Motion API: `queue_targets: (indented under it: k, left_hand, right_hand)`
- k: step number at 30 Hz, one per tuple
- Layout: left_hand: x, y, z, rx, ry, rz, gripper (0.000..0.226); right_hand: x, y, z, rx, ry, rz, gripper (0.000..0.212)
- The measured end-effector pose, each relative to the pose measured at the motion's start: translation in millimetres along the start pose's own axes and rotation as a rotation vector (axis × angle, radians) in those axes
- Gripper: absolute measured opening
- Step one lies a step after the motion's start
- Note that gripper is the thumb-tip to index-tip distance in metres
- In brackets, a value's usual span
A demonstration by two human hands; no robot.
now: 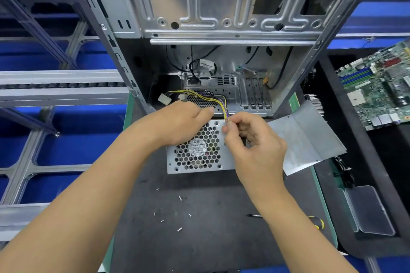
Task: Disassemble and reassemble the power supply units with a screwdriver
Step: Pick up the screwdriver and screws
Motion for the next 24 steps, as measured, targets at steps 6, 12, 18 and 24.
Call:
queue_targets:
  k: [6,12,18,24]
  left_hand:
    - [-3,-4,-2,0.038,-0.029,0.035,0.054]
    - [-2,-6,-3,0.070,-0.034,0.057,0.054]
    - [1,-4,-3,0.059,0.038,-0.003,0.058]
    - [3,4,0,0.027,0.107,-0.064,0.058]
  right_hand:
    - [-1,0,0,-0.010,-0.020,-0.023,0.011]
    - [-2,-3,0,0.001,-0.026,-0.045,0.011]
    - [-8,-11,1,0.070,-0.106,-0.069,0.008]
    - [-17,-18,1,0.124,-0.174,-0.047,0.008]
Point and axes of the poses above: each hand's wrist, its own x-axis away from the middle knuckle, its own z-axis out of the back of the hand, y = z × x, the point moved 7 cm from there along -x, towards the middle knuckle, and after that the axes turned 7 degrees about -z, right-handed, at the moved point
